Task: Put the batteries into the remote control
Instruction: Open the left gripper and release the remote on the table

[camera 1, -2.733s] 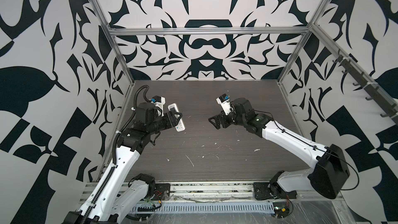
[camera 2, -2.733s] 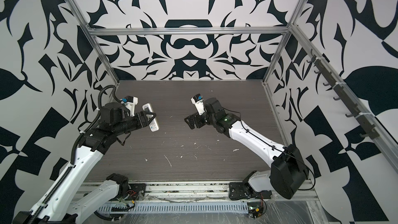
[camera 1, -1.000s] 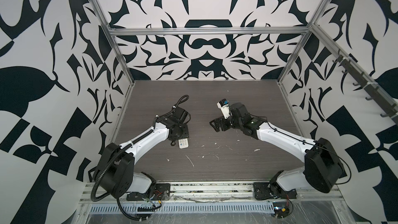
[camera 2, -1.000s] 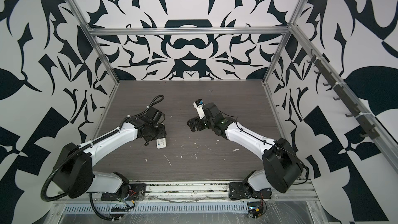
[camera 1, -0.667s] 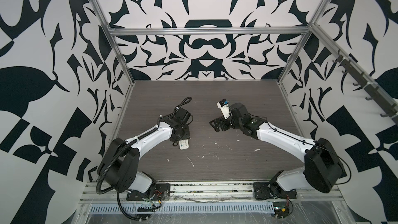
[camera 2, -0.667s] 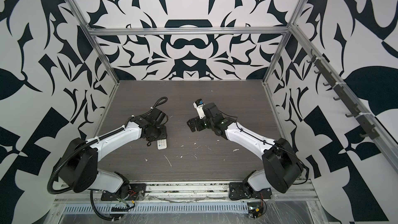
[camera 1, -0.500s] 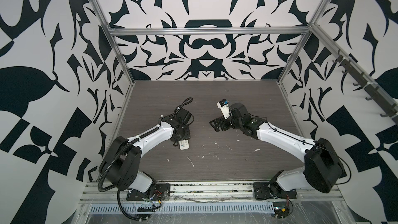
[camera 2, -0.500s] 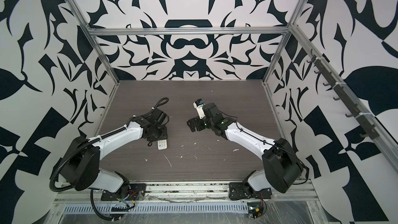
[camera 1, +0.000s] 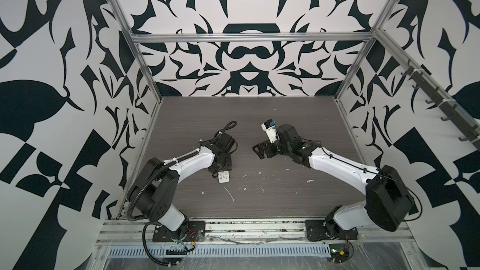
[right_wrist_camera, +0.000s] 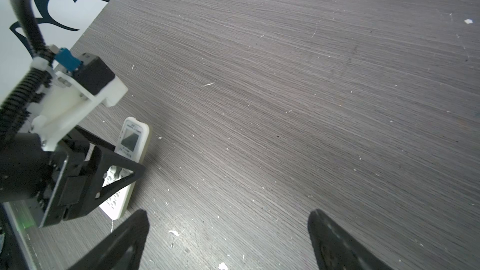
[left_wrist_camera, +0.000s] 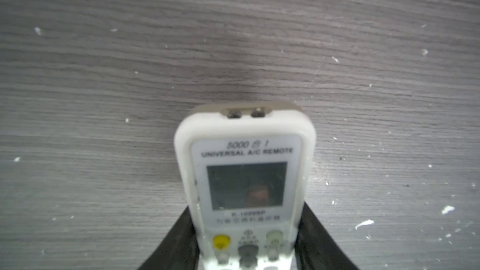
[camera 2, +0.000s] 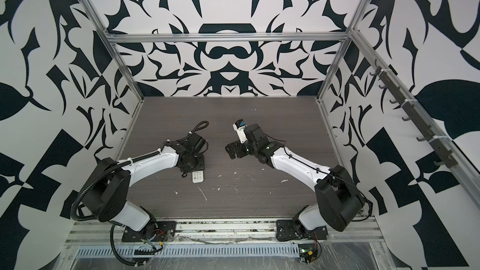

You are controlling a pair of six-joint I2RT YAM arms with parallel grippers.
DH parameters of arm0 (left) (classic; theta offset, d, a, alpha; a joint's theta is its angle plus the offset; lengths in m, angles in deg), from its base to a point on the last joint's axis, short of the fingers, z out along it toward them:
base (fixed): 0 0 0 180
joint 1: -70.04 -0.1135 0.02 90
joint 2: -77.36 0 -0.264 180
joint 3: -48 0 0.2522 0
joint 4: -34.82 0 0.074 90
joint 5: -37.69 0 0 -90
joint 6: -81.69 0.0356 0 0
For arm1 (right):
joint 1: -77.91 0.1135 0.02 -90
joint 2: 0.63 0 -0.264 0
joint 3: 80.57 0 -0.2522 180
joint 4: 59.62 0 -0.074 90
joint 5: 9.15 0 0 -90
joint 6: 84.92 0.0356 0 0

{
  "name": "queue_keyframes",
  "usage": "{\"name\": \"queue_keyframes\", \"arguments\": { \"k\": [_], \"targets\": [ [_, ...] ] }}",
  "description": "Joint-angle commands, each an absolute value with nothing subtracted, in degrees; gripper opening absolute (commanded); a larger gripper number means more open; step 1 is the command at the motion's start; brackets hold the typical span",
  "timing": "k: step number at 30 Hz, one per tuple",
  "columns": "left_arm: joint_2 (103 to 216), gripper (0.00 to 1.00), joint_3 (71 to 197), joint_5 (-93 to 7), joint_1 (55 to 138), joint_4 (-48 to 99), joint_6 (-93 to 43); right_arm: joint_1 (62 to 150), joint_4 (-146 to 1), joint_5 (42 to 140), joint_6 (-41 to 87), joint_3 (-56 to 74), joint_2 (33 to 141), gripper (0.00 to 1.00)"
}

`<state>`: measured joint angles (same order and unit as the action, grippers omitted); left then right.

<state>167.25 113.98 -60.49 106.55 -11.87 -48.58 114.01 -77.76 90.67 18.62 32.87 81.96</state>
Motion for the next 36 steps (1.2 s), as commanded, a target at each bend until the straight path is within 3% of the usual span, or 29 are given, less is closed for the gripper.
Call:
{"name": "queue_keyframes", "arguments": {
  "k": [1, 36],
  "targets": [
    [168.58, 0.36, 115.62, -61.21, 106.78, -12.34, -48.97, 113.94, -75.80, 90.74, 18.24, 32.94, 81.29, 0.99],
    [173.01, 0.40, 115.72, -61.20, 107.65, -10.41, -49.44, 113.76, -76.11, 90.63, 18.05, 31.36, 81.39, 1.00]
  ]
}}
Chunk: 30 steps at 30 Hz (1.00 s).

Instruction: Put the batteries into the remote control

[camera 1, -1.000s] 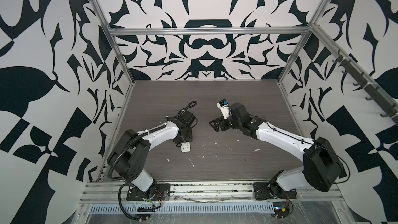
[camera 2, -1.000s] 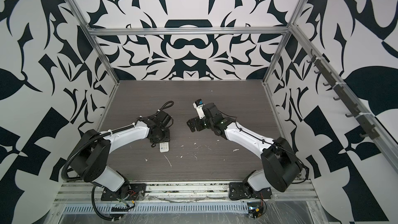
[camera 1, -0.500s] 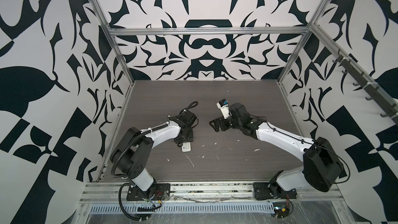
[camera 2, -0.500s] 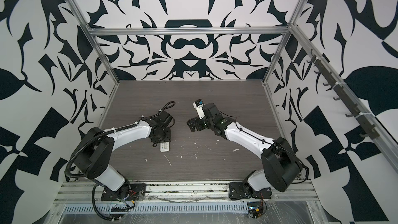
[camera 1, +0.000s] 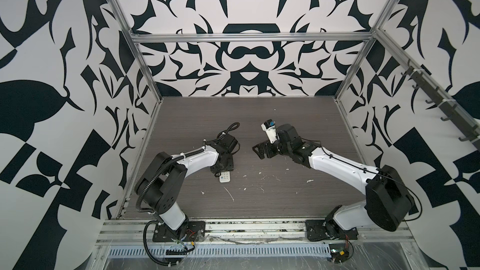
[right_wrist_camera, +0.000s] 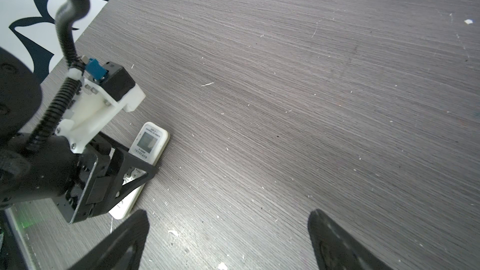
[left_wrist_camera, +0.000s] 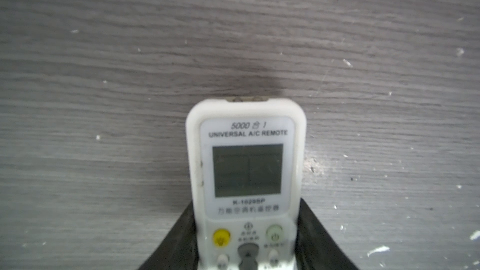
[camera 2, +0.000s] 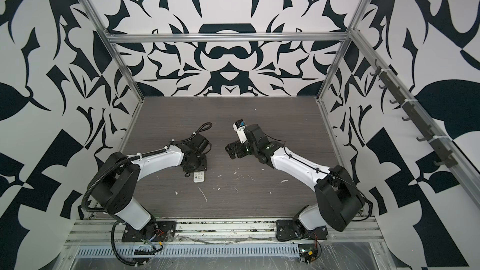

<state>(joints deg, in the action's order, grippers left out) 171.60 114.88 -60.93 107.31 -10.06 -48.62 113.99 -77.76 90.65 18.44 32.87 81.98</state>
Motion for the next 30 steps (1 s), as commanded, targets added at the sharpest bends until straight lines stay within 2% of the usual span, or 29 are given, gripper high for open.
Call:
{"name": "queue_keyframes", "arguments": {
  "k": [1, 9, 17, 21, 25, 28, 30],
  "targets": [
    [173.18, 0.40, 115.81, -61.15, 107.74, -10.40, -49.53, 113.72, -76.18, 90.53, 18.00, 31.36, 81.26, 0.99],
    [174.99, 0.42, 115.80, -61.62, 107.83, -9.71, -49.96, 113.60, -76.19, 90.43, 18.03, 31.20, 81.37, 1.00],
    [175.02, 0.62, 115.55, -62.04, 107.89, -9.70, -50.14, 113.53, -76.09, 89.03, 17.73, 31.47, 80.23, 0.99],
    [173.84, 0.77, 115.37, -62.47, 107.87, -9.68, -50.40, 113.45, -75.87, 84.98, 16.03, 33.28, 76.54, 0.99],
    [172.24, 1.00, 115.20, -63.31, 107.88, -9.95, -50.49, 112.86, -76.18, 80.55, 13.74, 35.15, 72.12, 1.00],
    [169.81, 0.99, 114.89, -64.56, 107.89, -10.31, -50.41, 110.96, -76.23, 74.81, 12.63, 37.18, 69.65, 0.99],
    [167.33, 0.99, 114.30, -67.10, 107.83, -10.91, -50.41, 107.67, -74.49, 74.43, 11.77, 39.80, 68.28, 1.00]
  ]
}}
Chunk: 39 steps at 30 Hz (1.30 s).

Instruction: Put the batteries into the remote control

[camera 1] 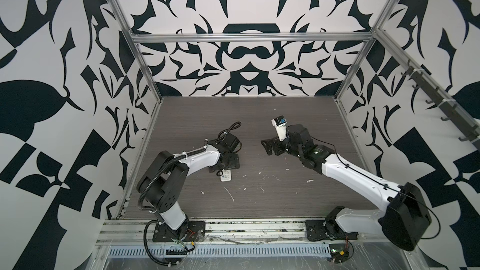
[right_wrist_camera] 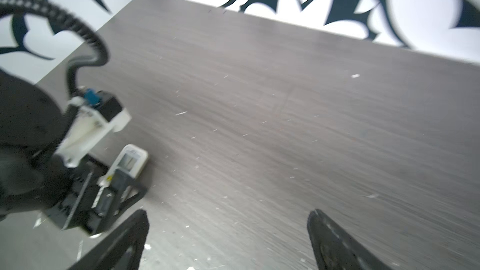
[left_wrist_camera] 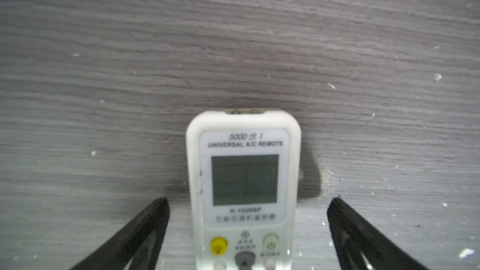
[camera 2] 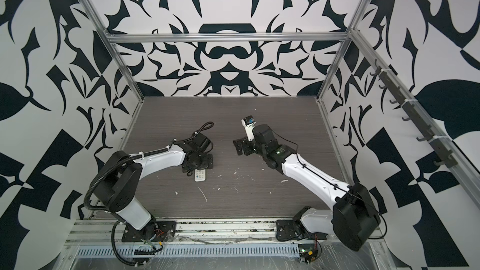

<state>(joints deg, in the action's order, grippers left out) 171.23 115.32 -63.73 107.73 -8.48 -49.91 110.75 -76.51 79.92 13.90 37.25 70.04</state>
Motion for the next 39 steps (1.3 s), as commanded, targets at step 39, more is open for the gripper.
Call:
{"name": "queue_keyframes", "arguments": {
  "k": [39],
  "targets": [
    [167.96, 0.99, 80.99, -73.61, 71.26, 80.59, -12.53, 87.03, -22.06, 55.02, 6.57, 64.19, 87.29, 0.99]
  ]
}}
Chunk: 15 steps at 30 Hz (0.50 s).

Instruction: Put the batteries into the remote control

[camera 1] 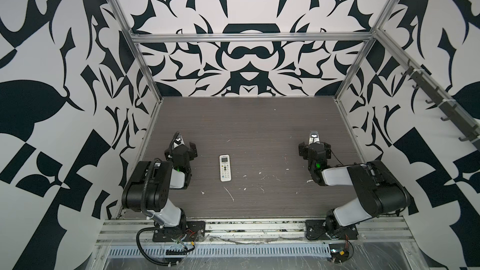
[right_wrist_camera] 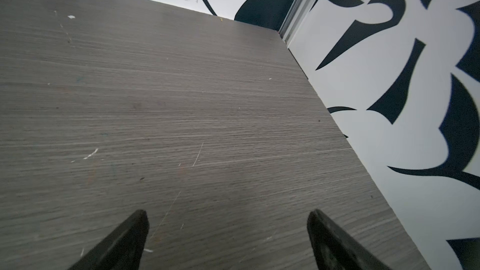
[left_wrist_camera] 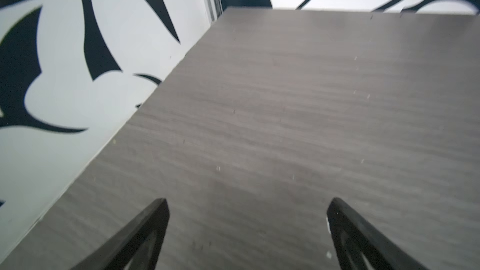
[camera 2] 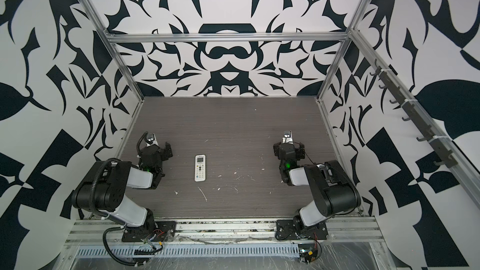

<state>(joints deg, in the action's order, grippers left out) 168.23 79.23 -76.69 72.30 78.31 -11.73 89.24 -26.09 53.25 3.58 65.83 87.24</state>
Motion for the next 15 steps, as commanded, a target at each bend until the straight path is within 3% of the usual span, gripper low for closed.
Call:
{"name": "queue_keyframes", "arguments": {
  "k": [1, 15],
  "targets": [
    [167.36, 0.99, 81.16, -72.58, 70.74, 79.00, -13.16, 86.45, -21.27, 54.79, 7.42, 65.31, 87.43, 0.99],
    [167.19, 0.99, 81.83, -72.96, 69.19, 77.75, -15.16, 86.39, -18.01, 54.39, 7.11, 66.16, 89.11, 1.00]
  ]
}}
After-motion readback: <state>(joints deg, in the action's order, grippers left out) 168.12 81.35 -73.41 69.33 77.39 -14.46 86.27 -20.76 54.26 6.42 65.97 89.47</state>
